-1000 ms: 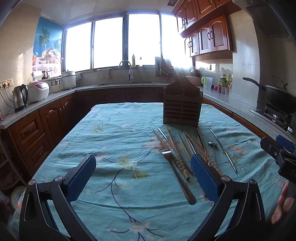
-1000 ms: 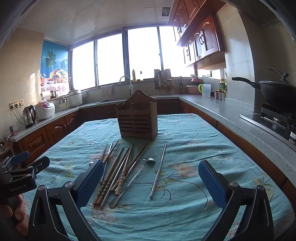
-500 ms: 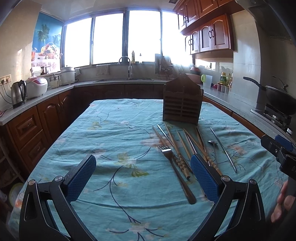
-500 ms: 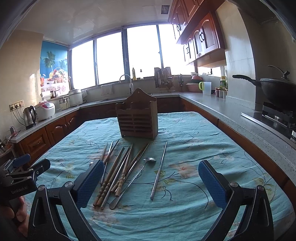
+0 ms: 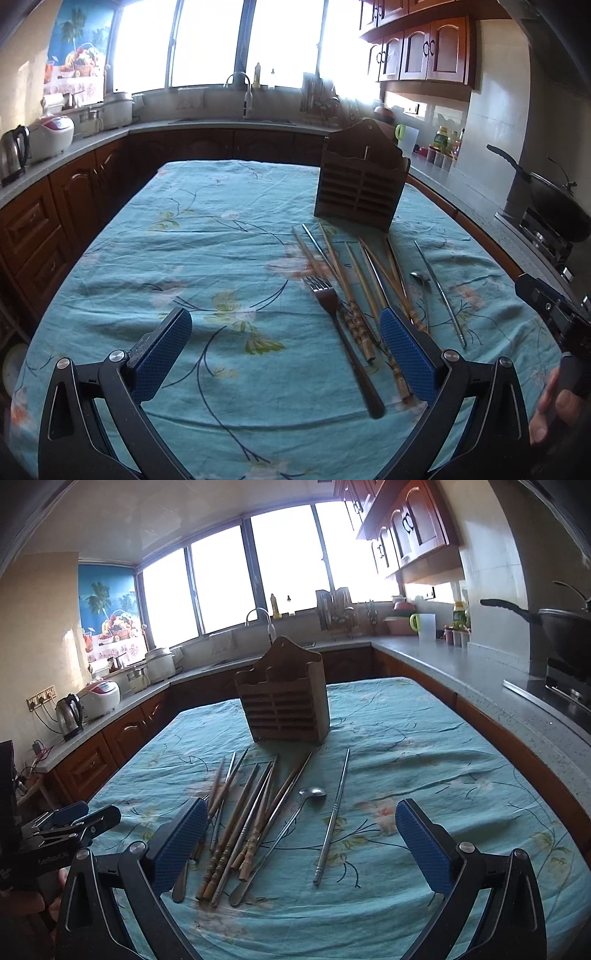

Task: Organize utensils
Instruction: 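Close the right gripper on the metal spoon while the left gripper grasps the fork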

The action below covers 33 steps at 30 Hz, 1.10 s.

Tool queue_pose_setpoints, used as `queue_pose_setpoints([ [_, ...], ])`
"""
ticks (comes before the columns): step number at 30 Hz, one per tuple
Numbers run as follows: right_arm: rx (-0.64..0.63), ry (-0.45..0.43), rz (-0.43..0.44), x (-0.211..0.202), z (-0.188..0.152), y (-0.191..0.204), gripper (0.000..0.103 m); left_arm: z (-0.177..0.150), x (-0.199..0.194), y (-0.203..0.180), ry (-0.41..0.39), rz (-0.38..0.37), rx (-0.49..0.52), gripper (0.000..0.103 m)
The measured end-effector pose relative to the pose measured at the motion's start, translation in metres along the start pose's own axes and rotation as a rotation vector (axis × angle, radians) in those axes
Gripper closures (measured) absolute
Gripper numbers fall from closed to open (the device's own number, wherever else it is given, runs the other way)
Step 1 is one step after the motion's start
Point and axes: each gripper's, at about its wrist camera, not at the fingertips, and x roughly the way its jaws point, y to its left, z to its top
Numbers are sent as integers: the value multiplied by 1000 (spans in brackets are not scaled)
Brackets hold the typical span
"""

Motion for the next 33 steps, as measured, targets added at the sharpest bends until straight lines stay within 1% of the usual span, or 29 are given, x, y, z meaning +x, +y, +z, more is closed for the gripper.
queue_pose_setpoints([
  [2, 4, 13, 10, 6, 2, 0, 2, 4, 8, 1, 27, -20, -11, 0],
  [4, 16, 32, 30, 12, 5, -2, 7, 9, 18, 2, 67, -52, -27, 3],
  [5, 27, 46, 44, 17, 6, -4, 11, 12, 23, 2, 87, -68, -32, 5],
  [6, 40, 64, 56, 22, 8, -6, 16, 15, 28, 2, 104, -82, -33, 9],
  [7, 54, 86, 66, 28, 10, -7, 18, 17, 34, 1, 125, -99, -32, 12],
  [9, 89, 135, 91, 42, 12, -13, 31, 21, 44, -2, 160, -122, -29, 16],
  [11, 120, 185, 108, 56, 13, -17, 38, 25, 55, -5, 194, -148, -30, 20],
  [12, 135, 215, 115, 65, 13, -19, 44, 26, 61, -7, 211, -159, -34, 24],
  [13, 144, 244, 122, 72, 13, -20, 46, 27, 66, -7, 226, -165, -41, 30],
  [14, 157, 275, 136, 80, 13, -22, 50, 28, 73, -7, 248, -174, -51, 32],
  [16, 175, 326, 149, 94, 11, -25, 53, 29, 85, -6, 288, -202, -74, 43],
  [18, 199, 372, 172, 105, 8, -27, 60, 28, 97, -5, 329, -222, -94, 49],
  [20, 238, 419, 197, 117, 7, -33, 61, 28, 108, -5, 365, -245, -111, 52],
  [22, 260, 458, 201, 127, 5, -36, 62, 27, 118, -5, 400, -270, -126, 56],
  [23, 274, 472, 206, 131, 4, -37, 64, 27, 122, -4, 414, -281, -131, 57],
  [25, 301, 497, 215, 140, 3, -40, 65, 26, 130, -3, 441, -301, -145, 64],
  [27, 327, 503, 228, 147, 2, -44, 68, 28, 134, -1, 446, -320, -158, 65],
  [30, 366, 507, 249, 156, 5, -50, 68, 31, 141, 2, 455, -343, -182, 69],
  [32, 409, 509, 269, 162, 6, -57, 69, 31, 145, 6, 456, -347, -195, 74],
  [33, 425, 509, 277, 164, 6, -60, 72, 31, 147, 6, 457, -346, -197, 82],
])
